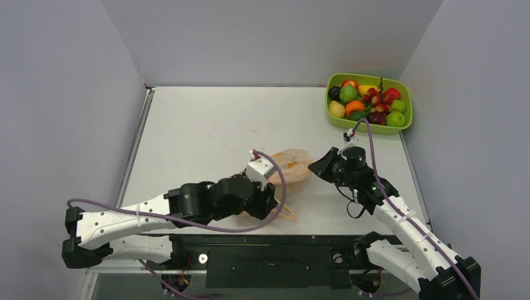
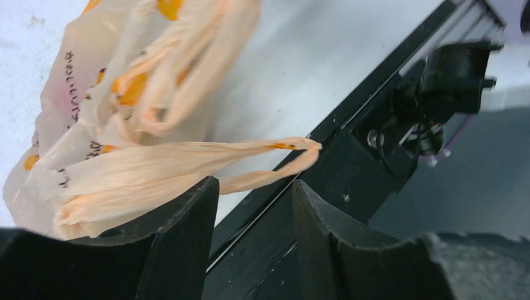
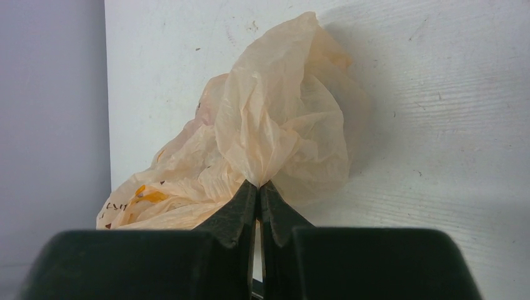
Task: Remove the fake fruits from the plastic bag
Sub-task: Untie the plastic bag at the center of the board.
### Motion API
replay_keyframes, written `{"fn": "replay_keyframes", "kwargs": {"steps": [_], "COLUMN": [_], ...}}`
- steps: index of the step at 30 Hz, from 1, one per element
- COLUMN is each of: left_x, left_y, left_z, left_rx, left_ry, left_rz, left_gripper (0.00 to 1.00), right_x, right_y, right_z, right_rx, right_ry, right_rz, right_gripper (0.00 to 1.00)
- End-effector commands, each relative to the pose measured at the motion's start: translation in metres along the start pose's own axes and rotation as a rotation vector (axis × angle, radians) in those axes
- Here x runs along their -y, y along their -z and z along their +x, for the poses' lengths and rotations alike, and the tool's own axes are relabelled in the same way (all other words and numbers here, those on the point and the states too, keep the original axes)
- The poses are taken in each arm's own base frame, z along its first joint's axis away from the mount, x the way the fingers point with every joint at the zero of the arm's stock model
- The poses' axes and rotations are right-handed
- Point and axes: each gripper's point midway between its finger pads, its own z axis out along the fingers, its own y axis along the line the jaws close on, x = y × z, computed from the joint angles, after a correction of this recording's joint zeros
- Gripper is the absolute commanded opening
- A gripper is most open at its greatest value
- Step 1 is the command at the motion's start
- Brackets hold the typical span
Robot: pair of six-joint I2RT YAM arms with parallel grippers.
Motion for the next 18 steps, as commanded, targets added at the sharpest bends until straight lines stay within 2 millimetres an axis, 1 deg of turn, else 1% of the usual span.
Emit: {"fn": "replay_keyframes", "kwargs": {"steps": [1,2,3,4,5,6,7,8,9,10,11,12,13,14,15,16,17,18], "left_x": [0.011,0.011,0.022,0.026,0.035,0.039,0.045,0.047,0.048,0.05,0.05,0.05,0.048,0.047,0.044,0.042,0.038,0.035], "left_y": [0.004,0.006,0.0,0.001,-0.007,-0.008,-0.016,-0.018,-0.026,-0.028,-0.033,-0.035,-0.039,-0.041,-0.044,-0.046,-0.049,-0.051], "left_z": [0.0,-0.006,0.007,0.005,0.017,0.017,0.028,0.031,0.043,0.044,0.056,0.057,0.066,0.068,0.074,0.072,0.075,0.071], "left_rx": [0.057,0.073,0.043,0.043,0.013,0.003,-0.03,-0.049,-0.09,-0.096,-0.132,-0.137,-0.169,-0.178,-0.202,-0.192,-0.203,-0.191], "left_ry": [-0.281,-0.335,-0.405,-0.467,-0.537,-0.591,-0.645,-0.688,-0.741,-0.775,-0.828,-0.859,-0.902,-0.928,-0.961,-0.983,-1.011,-1.034], "left_rz": [-0.177,-0.213,-0.211,-0.225,-0.224,-0.23,-0.229,-0.231,-0.245,-0.252,-0.267,-0.28,-0.297,-0.31,-0.328,-0.358,-0.383,-0.42], "left_gripper": [0.45,0.45,0.47,0.49,0.51,0.53,0.55,0.55,0.56,0.57,0.58,0.6,0.6,0.61,0.61,0.63,0.63,0.65], "right_x": [-0.01,-0.009,-0.009,-0.009,-0.008,-0.008,-0.008,-0.007,-0.007,-0.007,-0.007,-0.007,-0.007,-0.007,-0.007,-0.007,-0.007,-0.007], "right_y": [-0.001,-0.001,-0.001,-0.001,-0.001,-0.001,-0.002,-0.002,-0.002,-0.003,-0.003,-0.003,-0.002,-0.002,-0.002,-0.001,-0.001,-0.001], "right_z": [-0.007,-0.007,-0.007,-0.007,-0.007,-0.007,-0.007,-0.007,-0.007,-0.007,-0.006,-0.007,-0.007,-0.007,-0.007,-0.008,-0.008,-0.008], "right_rx": [0.028,0.028,0.029,0.028,0.031,0.03,0.029,0.028,0.028,0.026,0.025,0.026,0.026,0.028,0.029,0.033,0.034,0.035], "right_ry": [0.027,0.029,0.029,0.031,0.032,0.032,0.033,0.033,0.033,0.033,0.033,0.033,0.034,0.035,0.037,0.037,0.037,0.036], "right_rz": [-0.038,-0.038,-0.037,-0.036,-0.035,-0.036,-0.034,-0.032,-0.031,-0.031,-0.03,-0.03,-0.031,-0.032,-0.032,-0.033,-0.032,-0.032], "right_gripper": [0.0,0.0,0.0,0.0,0.0,0.0,0.0,0.0,0.0,0.0,0.0,0.0,0.0,0.0,0.0,0.0,0.0,0.0]}}
